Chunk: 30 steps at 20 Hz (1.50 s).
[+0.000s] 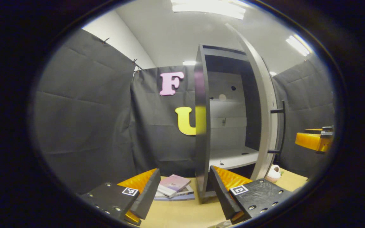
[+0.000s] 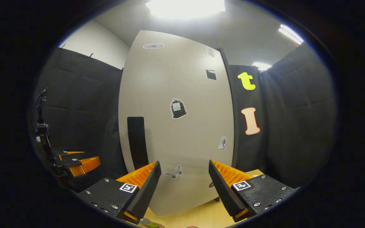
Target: Open the cabinet door with the right hand, grasp the bottle in the cabinet with the left hand and place it on the coaster, then close the cabinet door with the right hand.
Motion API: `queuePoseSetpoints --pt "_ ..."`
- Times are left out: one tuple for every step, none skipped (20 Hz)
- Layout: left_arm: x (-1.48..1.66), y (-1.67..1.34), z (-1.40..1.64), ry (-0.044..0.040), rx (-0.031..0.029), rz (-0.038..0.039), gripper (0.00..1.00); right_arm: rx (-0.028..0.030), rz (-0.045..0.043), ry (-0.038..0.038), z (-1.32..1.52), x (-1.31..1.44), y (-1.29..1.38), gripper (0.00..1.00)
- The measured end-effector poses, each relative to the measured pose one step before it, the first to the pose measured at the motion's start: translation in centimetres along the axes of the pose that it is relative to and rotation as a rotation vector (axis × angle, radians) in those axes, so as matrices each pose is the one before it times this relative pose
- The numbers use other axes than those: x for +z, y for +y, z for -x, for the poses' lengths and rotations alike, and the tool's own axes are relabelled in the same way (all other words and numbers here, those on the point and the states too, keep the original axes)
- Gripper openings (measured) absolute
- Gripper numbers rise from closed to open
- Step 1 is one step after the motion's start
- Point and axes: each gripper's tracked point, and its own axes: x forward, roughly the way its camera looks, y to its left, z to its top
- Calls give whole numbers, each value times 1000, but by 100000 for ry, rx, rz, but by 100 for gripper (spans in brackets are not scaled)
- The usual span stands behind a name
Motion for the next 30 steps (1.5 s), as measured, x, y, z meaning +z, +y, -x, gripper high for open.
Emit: queuePoseSetpoints --pt "27 -205 33 211 -237 638 89 -824 -193 -29 70 37 -134 93" --pt "403 -58 195 -270 -357 692 89 -680 132 257 -57 -33 -25 93" --pt "395 -241 143 -416 -216 456 89 -384 229 227 -33 30 -43 93" --pt "374 -556 209 -466 -732 294 89 -287 216 -48 -51 29 -240 93" --pt "195 -1163 93 -339 -810 -257 89 -709 502 -276 90 38 -321 93" --pt "-260 -1871 79 164 -128 -459 89 -1700 888 120 -32 -51 -1029 94" --pt "106 -1286 -49 636 -575 -261 89 -2513 983 887 -196 -177 -1136 93" --pt "442 -1148 -223 -375 -801 -54 89 -2059 337 511 -587 -231 -1232 93" --pt "792 -1332 -215 -1517 -1618 -437 89 -1243 -358 22 -372 63 -605 93" --pt "580 -1118 -72 -829 -1028 -1691 89 -2165 -43 893 -265 57 -663 93" --pt "556 -959 -90 -91 -70 -2779 84 -3690 576 53 157 449 -1071 93" --pt "651 -903 -65 -647 -488 -1717 89 -2221 13 -1869 -36 778 -772 93" --pt "604 -1081 -189 -320 -1114 -87 89 -1421 651 -2800 -418 1068 -427 93" --pt "562 -963 -340 -162 -956 917 84 -505 1785 -1994 -205 784 -208 93" --pt "444 -805 -264 -157 -494 1091 84 325 2593 -1181 -339 596 -68 93" --pt "148 -437 -242 -474 -80 671 84 855 1845 -915 -458 334 150 93" --pt "184 -394 -260 97 462 65 84 532 75 -280 -536 255 121 93" --pt "-152 -295 -429 811 631 8 89 714 -1139 529 -448 -15 135 93" --pt "-42 -155 -456 818 786 129 84 1693 -1684 743 -369 -17 460 93" --pt "-40 -188 -453 574 891 431 89 1733 -838 698 -620 71 507 94" --pt "-136 -193 -314 933 1109 74 84 259 1334 281 -269 34 104 94" --pt "1 -105 -189 240 829 -274 84 246 2440 86 -138 102 -139 94" --pt "260 -212 -273 -358 289 -592 89 722 2458 -437 -115 93 137 94" --pt "105 16 -46 -259 968 -654 93 984 1425 -717 -18 162 317 94" --pt "110 -24 -13 -161 416 -253 89 812 350 -917 174 168 343 94" --pt "-31 -243 -2 312 -127 -100 89 170 -548 -484 292 -129 219 94" --pt "-19 -17 126 171 380 100 84 165 -1155 248 599 -337 231 94" --pt "-73 25 34 42 26 158 89 851 -434 77 356 -172 348 94" --pt "69 41 83 -230 335 223 89 1044 911 -67 199 -97 295 94" --pt "-110 72 -35 156 588 316 89 575 1496 607 107 -175 71 90"
